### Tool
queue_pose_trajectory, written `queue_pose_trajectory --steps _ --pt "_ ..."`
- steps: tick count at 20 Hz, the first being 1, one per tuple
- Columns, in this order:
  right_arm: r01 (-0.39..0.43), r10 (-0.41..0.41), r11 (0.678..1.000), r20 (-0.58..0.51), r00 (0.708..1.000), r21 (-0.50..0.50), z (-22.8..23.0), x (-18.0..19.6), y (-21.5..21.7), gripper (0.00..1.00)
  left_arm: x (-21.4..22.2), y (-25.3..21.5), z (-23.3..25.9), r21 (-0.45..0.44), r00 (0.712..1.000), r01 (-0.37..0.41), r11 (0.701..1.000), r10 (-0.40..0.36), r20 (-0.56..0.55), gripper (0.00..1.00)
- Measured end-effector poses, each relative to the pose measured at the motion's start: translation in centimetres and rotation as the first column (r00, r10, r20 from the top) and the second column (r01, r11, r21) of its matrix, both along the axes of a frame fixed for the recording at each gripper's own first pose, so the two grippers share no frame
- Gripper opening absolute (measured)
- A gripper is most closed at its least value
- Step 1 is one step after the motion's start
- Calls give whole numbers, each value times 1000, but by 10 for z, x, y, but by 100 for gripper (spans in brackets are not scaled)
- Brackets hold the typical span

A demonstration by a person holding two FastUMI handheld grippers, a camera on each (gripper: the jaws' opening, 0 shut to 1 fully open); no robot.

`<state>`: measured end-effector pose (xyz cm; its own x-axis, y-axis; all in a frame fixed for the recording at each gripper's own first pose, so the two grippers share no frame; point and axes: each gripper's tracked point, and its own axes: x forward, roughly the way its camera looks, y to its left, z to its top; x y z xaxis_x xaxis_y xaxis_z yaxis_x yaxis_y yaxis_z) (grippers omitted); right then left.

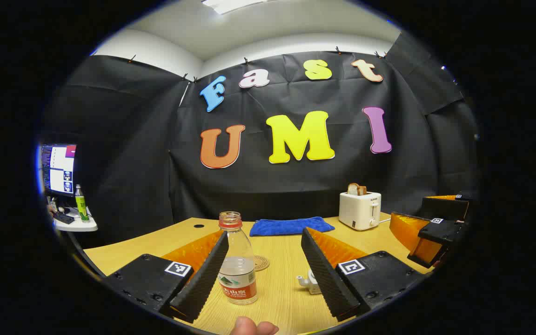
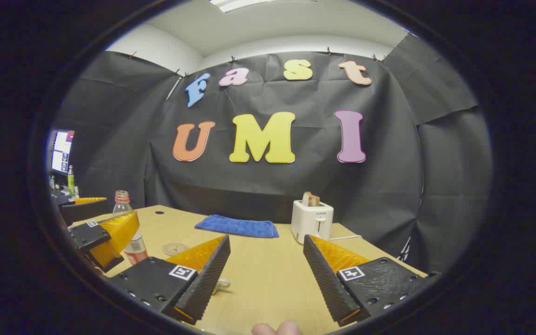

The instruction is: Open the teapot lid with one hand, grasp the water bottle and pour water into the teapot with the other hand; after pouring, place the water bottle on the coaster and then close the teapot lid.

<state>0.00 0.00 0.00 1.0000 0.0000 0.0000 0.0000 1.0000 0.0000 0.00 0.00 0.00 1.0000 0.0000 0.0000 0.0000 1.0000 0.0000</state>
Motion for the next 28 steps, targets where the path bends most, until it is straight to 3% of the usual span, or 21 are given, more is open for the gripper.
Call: queue_pose_trajectory --steps 14,28 --pt "-23 23 1000 -23 999 7 -2 3 16 95 0 12 3 -17 1000 -15 1000 15 -6 98" --pt "-179 178 984 -143 973 6 -51 36 82 95 -1 38 2 -14 998 -57 998 57 -36 99"
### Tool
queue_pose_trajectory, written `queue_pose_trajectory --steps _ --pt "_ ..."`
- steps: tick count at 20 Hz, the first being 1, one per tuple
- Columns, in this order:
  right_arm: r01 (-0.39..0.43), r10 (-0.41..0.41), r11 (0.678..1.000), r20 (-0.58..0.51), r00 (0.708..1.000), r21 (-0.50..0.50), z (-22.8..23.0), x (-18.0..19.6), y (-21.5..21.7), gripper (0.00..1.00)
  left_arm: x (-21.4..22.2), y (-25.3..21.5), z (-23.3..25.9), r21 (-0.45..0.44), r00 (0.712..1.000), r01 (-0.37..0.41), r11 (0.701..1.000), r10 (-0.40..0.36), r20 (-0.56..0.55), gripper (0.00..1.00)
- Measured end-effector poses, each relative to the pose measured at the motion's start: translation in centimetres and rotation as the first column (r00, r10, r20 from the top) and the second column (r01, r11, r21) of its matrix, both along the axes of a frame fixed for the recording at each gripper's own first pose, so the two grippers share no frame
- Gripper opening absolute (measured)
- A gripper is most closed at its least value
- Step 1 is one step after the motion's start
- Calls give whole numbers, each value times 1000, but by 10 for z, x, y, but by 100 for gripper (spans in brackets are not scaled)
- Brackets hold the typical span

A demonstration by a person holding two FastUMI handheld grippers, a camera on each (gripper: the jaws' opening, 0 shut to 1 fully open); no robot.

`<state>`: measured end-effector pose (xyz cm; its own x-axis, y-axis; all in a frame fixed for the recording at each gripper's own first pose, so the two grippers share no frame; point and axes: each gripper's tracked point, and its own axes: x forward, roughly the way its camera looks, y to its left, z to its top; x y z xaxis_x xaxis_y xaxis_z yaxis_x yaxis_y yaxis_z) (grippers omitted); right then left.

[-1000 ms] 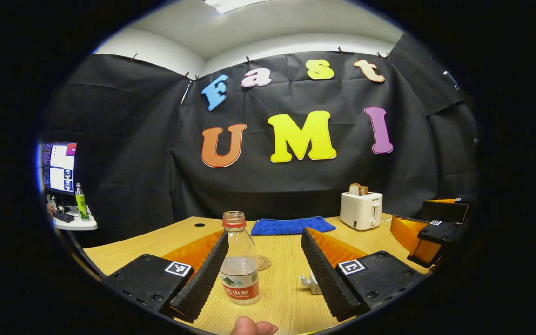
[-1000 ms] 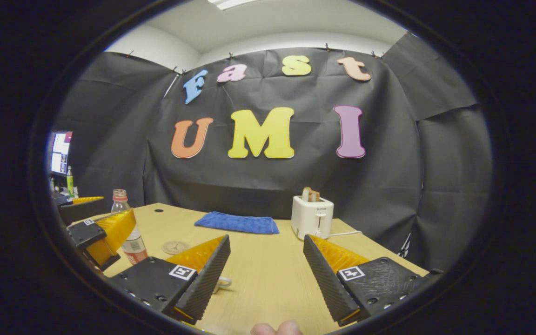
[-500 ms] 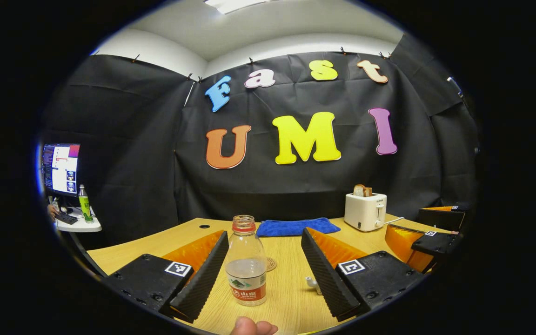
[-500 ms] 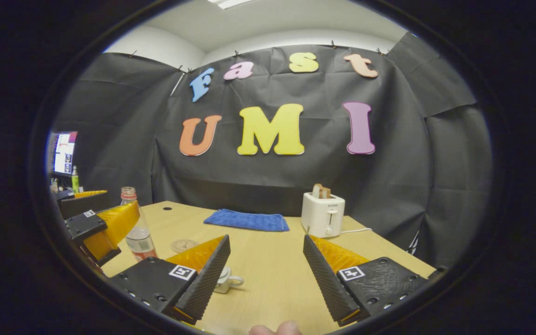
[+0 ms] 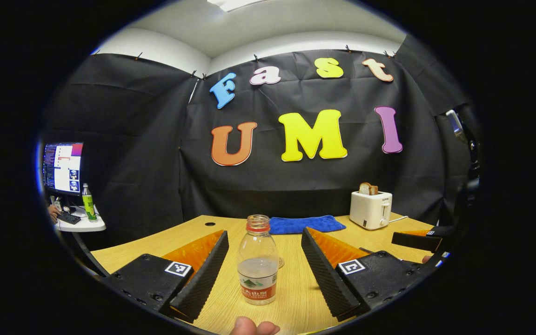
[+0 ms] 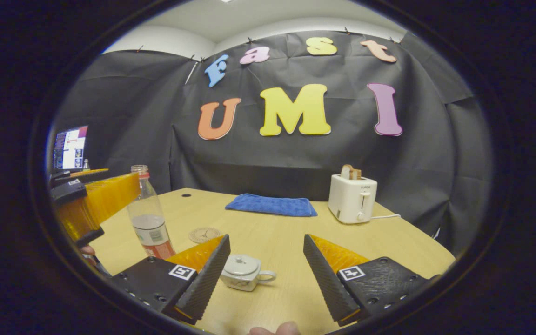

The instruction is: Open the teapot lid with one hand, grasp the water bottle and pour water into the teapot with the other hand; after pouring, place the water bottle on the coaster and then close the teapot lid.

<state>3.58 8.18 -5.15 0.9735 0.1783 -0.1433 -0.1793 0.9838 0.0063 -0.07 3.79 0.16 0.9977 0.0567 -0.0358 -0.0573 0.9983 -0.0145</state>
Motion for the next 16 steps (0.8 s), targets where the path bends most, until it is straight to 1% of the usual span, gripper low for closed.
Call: queue_pose_trajectory --steps 6,9,10,11,12,13,15,16 --pt "-37 35 998 -47 998 -44 -29 21 19 95 -4 17 -12 12 999 -26 1000 26 -31 98" --pt "-81 75 994 -80 994 -70 -42 27 33 95 -8 33 -22 23 997 -53 998 54 -52 98" --pt "-87 81 993 -82 993 -77 -43 28 35 92 -8 37 -24 19 996 -61 998 62 -59 98" --pt "-93 86 992 -88 992 -82 -46 29 38 87 -8 41 -26 14 996 -67 998 68 -65 98" --pt "-105 96 991 -96 991 -83 -48 31 41 77 -9 42 -27 10 995 -72 997 73 -69 98" --pt "-115 106 990 -102 989 -85 -49 33 45 73 -10 44 -26 8 995 -75 997 76 -69 98" --pt "-124 115 988 -103 988 -91 -49 34 51 54 -9 46 -29 8 995 -75 997 75 -71 98" --pt "-127 117 987 -103 988 -97 -48 35 52 51 -9 46 -30 8 995 -74 997 75 -72 98"
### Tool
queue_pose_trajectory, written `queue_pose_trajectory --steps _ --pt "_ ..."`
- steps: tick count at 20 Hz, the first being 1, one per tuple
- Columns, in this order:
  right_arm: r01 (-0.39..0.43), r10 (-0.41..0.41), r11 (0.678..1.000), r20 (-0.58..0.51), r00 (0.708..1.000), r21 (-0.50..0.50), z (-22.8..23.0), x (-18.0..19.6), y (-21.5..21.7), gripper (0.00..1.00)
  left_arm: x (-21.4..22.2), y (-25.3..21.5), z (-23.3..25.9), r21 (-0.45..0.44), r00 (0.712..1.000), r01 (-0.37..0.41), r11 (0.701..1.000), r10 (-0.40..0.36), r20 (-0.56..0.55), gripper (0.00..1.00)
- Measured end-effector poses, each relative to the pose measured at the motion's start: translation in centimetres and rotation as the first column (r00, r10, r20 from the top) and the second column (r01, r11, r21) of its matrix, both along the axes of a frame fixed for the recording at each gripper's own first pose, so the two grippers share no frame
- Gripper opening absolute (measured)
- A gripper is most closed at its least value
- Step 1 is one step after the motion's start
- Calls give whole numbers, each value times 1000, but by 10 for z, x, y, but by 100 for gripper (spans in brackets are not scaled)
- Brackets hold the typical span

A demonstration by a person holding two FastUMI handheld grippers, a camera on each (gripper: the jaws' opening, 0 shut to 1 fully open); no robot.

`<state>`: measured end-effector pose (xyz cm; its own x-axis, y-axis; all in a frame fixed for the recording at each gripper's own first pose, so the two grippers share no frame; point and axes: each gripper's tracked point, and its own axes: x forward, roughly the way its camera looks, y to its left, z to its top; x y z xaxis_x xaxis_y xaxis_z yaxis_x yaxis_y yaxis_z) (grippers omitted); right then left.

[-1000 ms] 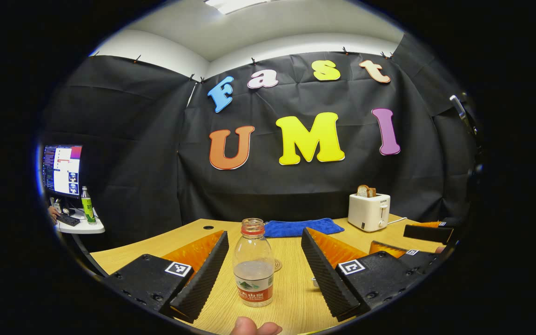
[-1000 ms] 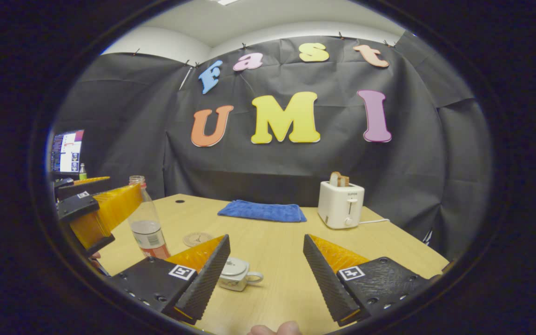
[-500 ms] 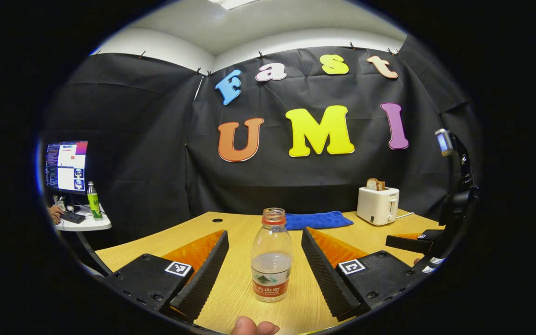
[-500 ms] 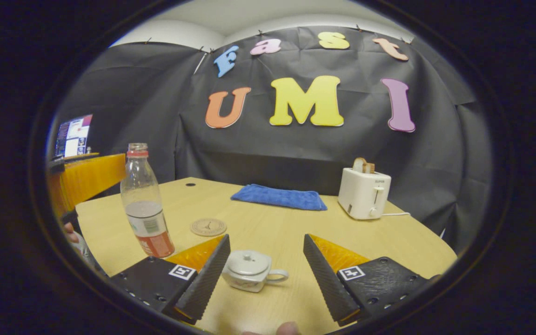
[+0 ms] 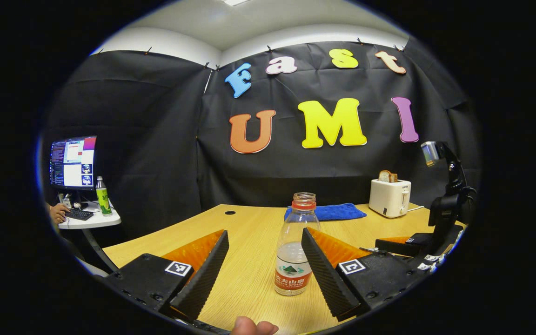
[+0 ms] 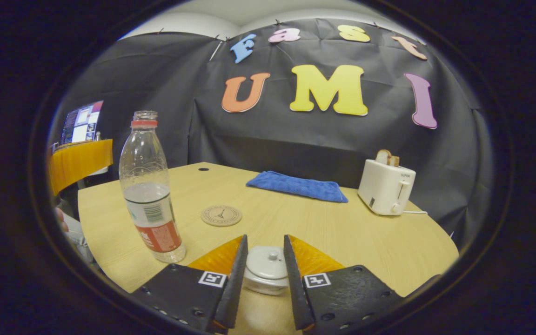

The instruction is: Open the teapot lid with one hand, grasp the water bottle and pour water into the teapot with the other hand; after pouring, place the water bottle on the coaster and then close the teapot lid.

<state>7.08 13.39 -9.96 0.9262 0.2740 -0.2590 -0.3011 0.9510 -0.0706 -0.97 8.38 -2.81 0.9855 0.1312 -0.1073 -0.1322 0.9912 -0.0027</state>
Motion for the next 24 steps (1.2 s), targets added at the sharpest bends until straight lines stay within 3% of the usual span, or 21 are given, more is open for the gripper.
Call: queue_pose_trajectory --steps 2,3,4,7,8,15,24 --pt "-2 2 1000 -9 1000 -8 -3 1 -1 42 1 1 0 -3 1000 2 1000 -2 -2 98" --pt "7 -7 1000 -9 1000 1 -1 0 -3 42 1 2 0 -4 1000 2 1000 -2 -1 99" --pt "2 -2 1000 -16 1000 12 -2 3 0 28 2 1 -1 -6 1000 3 1000 -3 -1 99" --pt "22 -22 1000 -5 1000 22 1 4 -11 27 3 -1 -3 -6 1000 13 1000 -13 -7 99" --pt "18 -17 1000 -27 999 22 -5 9 -10 3 3 -3 -4 -7 1000 20 1000 -20 -8 99" --pt "-21 20 1000 12 1000 21 10 5 -7 0 3 -30 -30 -27 989 134 991 -136 -64 99" --pt "-20 16 999 89 996 44 55 -7 -29 0 12 -43 -78 -65 964 193 979 -201 -171 99"
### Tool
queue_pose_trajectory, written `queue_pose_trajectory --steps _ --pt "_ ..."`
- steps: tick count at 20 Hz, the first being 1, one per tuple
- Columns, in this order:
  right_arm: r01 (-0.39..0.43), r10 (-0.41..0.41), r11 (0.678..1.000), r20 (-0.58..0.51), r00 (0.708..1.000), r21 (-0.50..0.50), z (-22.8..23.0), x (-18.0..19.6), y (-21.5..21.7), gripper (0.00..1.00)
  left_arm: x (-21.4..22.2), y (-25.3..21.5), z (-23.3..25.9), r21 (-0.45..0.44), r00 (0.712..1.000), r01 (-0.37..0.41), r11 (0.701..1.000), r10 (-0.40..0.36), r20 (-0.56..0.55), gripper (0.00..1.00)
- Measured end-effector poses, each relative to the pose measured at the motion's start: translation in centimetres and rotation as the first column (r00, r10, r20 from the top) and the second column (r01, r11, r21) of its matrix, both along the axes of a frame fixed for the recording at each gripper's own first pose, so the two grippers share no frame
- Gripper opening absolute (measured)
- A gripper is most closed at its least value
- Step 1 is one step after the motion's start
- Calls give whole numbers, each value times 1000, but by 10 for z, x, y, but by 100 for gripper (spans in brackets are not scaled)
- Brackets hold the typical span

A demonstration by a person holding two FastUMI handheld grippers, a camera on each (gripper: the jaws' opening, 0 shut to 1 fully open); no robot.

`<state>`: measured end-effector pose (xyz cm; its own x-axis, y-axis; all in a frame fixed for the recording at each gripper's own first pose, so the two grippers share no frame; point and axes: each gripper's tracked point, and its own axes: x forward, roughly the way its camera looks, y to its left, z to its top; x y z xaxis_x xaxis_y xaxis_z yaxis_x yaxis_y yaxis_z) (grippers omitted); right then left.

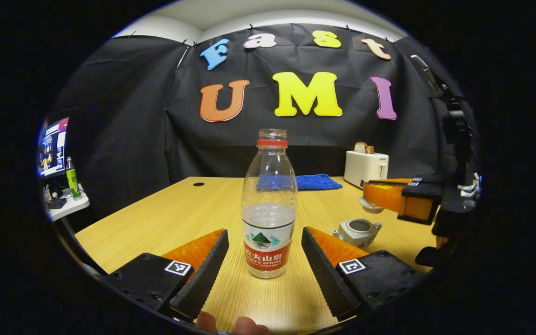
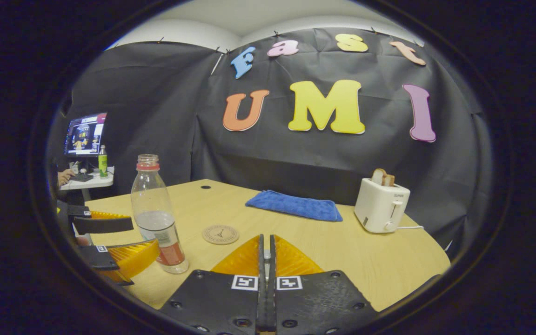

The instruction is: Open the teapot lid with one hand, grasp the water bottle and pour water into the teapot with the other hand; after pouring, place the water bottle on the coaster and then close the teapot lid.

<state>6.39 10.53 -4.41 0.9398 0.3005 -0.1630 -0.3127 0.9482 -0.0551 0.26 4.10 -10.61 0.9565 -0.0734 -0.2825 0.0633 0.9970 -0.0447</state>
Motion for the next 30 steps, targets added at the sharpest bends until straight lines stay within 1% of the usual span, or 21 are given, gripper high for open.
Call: queue_pose_trajectory --steps 5,7,10,11,12,13,15,17,18,19,20,22,24,25,26,28,29,30 --pt "31 -31 1000 6 1000 -4 4 -9 -20 0 16 -3 -14 -20 1000 1 1000 -1 -31 99" --pt "45 -45 999 10 999 -8 6 -12 -28 0 25 1 -13 -15 1000 -12 1000 12 -27 99" --pt "62 -62 998 12 998 -6 7 -16 -38 0 32 0 -9 1 1000 -7 1000 7 -6 99" --pt "65 -65 998 12 998 -3 7 -17 -40 0 32 -1 -7 13 1000 0 1000 0 -1 98" --pt "67 -67 998 13 998 1 8 -18 -42 0 33 -1 -6 26 1000 3 1000 -3 5 93" --pt "69 -69 998 15 998 8 9 -19 -44 0 33 -2 -7 40 1000 3 999 -3 -4 81" --pt "69 -69 997 14 998 18 8 -19 -48 0 33 -3 -6 90 1000 11 996 -9 -21 79" --pt "68 -68 997 8 998 26 7 -22 -52 0 35 -3 9 187 1000 27 982 -27 -1 78" --pt "68 -69 997 6 998 29 6 -22 -56 0 39 0 19 247 999 27 969 -35 27 77" --pt "71 -71 997 5 997 32 6 -23 -60 0 42 3 30 313 998 23 949 -41 52 77" --pt "75 -75 997 5 997 35 7 -24 -64 0 45 5 37 388 996 21 922 -54 75 76" --pt "83 -84 996 6 996 44 9 -25 -72 0 53 11 48 535 992 16 845 -81 99 75" --pt "95 -95 994 10 995 48 9 -28 -81 0 59 15 49 643 991 27 765 -106 84 75" --pt "100 -100 994 11 995 45 8 -28 -86 0 62 18 48 691 990 34 722 -118 74 75" --pt "106 -106 994 10 994 40 8 -29 -91 0 64 22 49 742 989 38 670 -130 67 75" --pt "116 -116 993 5 993 24 4 -31 -101 0 70 28 52 838 986 31 545 -154 64 75" --pt "119 -119 993 3 993 19 2 -32 -104 0 73 28 52 867 984 36 496 -168 56 75" --pt "121 -121 992 2 993 17 1 -33 -107 0 74 30 50 885 983 44 464 -177 44 75"
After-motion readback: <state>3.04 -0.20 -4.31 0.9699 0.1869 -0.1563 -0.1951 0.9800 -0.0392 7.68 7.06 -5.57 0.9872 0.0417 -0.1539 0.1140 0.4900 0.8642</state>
